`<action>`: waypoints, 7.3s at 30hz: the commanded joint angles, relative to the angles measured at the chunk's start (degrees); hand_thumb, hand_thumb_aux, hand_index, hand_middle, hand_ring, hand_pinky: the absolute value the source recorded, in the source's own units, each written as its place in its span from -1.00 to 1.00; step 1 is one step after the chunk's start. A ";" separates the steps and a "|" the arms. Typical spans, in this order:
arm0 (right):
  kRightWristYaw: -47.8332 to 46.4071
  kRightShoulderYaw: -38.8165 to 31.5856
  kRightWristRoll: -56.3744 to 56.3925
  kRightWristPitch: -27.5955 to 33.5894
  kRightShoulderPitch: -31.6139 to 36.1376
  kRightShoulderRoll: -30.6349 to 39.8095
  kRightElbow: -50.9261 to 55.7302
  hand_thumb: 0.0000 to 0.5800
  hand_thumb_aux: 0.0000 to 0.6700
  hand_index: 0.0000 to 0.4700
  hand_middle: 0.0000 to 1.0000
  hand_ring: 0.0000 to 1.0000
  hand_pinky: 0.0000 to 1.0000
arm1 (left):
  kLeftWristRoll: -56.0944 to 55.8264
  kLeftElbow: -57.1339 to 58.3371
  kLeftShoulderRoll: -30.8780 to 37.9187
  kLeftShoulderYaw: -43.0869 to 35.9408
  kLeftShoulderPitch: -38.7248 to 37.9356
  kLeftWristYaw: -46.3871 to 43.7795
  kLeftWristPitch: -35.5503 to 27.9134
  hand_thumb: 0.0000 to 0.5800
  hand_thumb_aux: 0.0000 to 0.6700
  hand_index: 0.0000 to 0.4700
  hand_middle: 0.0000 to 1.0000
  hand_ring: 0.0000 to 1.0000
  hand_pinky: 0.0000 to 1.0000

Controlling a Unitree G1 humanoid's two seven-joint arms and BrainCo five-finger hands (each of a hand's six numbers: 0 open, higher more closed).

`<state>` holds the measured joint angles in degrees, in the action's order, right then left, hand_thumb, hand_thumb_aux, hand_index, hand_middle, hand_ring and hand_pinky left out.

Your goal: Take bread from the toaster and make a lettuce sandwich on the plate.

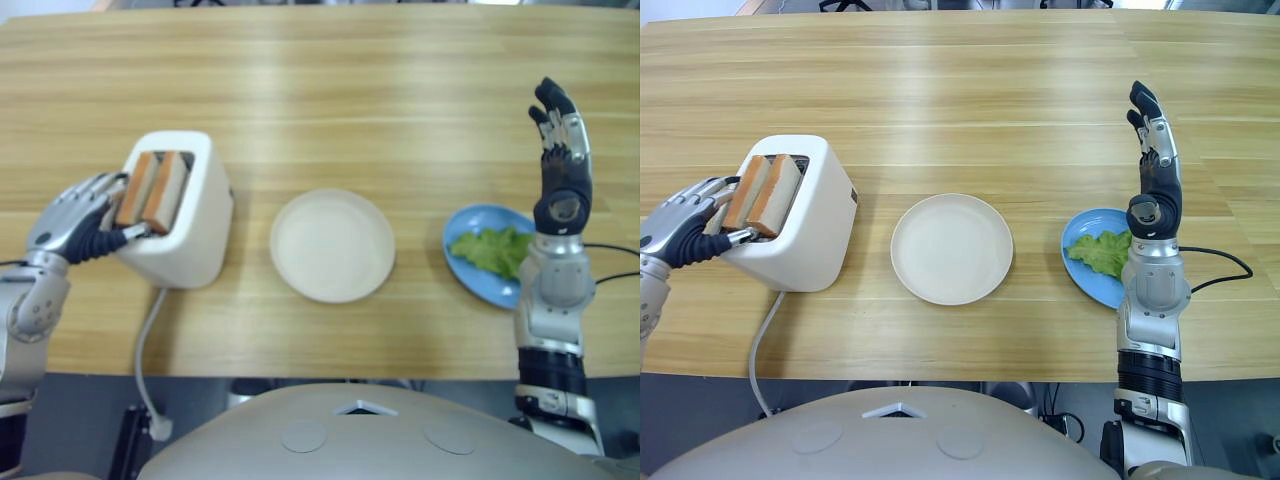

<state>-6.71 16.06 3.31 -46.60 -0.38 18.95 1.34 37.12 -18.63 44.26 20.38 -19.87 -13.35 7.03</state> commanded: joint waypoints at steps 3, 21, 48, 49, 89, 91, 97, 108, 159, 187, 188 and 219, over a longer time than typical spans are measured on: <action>-0.18 0.24 -0.49 -0.16 -1.01 0.04 0.21 -1.00 -1.00 -1.00 -1.00 -1.00 -1.00 | -1.02 1.88 -2.19 -2.92 3.46 0.45 -1.37 1.00 1.00 0.96 -1.00 -1.00 -1.00; 0.20 0.22 -0.88 -0.60 -0.87 -0.29 0.64 -1.00 -1.00 -1.00 -1.00 -1.00 -1.00 | -9.72 1.83 -11.80 -2.71 11.68 5.28 -3.54 1.00 1.00 0.96 -1.00 -1.00 -1.00; 0.69 0.18 -1.85 -0.85 -1.07 -0.58 0.84 -1.00 -1.00 -1.00 -1.00 -1.00 -1.00 | -7.97 2.98 -18.16 -3.12 19.98 20.34 -2.77 1.00 1.00 0.96 1.00 1.00 1.00; 0.72 0.14 -1.90 -0.83 -1.07 -0.62 0.83 -1.00 -1.00 -1.00 -1.00 -1.00 -1.00 | -6.94 3.24 -18.19 -3.20 20.35 21.73 -2.59 1.00 1.00 0.96 1.00 1.00 1.00; 0.94 -1.50 -1.92 -3.00 5.45 -1.23 6.58 -1.00 -1.00 -1.00 -1.00 -1.00 -1.00 | 20.42 21.49 -15.07 -34.31 40.42 39.79 20.47 1.00 1.00 0.96 0.59 0.59 0.59; 0.90 -1.49 -1.61 -3.15 6.01 -1.12 7.09 -1.00 -1.00 -1.00 -1.00 -1.00 -1.00 | 23.74 23.23 -15.84 -38.38 40.25 41.95 21.65 1.00 1.00 0.96 0.59 0.59 0.59; 0.63 -1.83 -0.82 -3.11 6.85 -0.95 7.30 -1.00 -1.00 -1.00 -1.00 -1.00 -1.00 | 33.73 27.09 -18.52 -49.24 39.75 47.51 20.92 1.00 1.00 0.96 0.61 0.61 0.61; 0.53 -2.45 -0.62 -2.69 6.18 -1.10 6.12 -1.00 -1.00 -1.00 -1.00 -1.00 -1.00 | 44.11 30.39 -20.09 -60.03 39.87 56.93 14.54 1.00 1.00 0.96 0.62 0.62 0.62; -0.84 -1.83 0.64 -1.92 2.48 0.30 3.94 -1.00 -1.00 -1.00 -1.00 -1.00 -1.00 | 50.50 30.43 -13.14 -70.58 38.23 32.52 0.15 1.00 1.00 0.96 0.24 0.24 0.24; -0.36 -1.82 0.13 -1.63 2.20 -0.32 3.66 -1.00 -1.00 -1.00 -1.00 -1.00 -1.00 | 53.22 24.07 -6.96 -68.35 37.14 23.61 5.15 1.00 1.00 0.96 0.00 0.00 0.00; -0.37 -1.79 0.15 -1.65 2.20 -0.30 3.65 -1.00 -1.00 -1.00 -1.00 -1.00 -1.00 | 53.00 24.45 -6.66 -68.80 37.05 23.32 6.12 1.00 1.00 0.96 -0.02 -0.02 -0.02; -3.10 4.32 -11.35 -0.94 -2.32 14.82 5.83 -1.00 -1.00 -1.00 -1.00 -1.00 -1.00 | -0.58 -2.32 -12.90 -28.79 23.89 13.99 10.90 -1.00 -1.00 -1.00 -1.00 -1.00 -1.00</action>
<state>-8.50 18.65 -3.41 -48.27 -1.29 31.26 5.96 41.19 -21.86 30.45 -8.63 6.02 3.63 16.61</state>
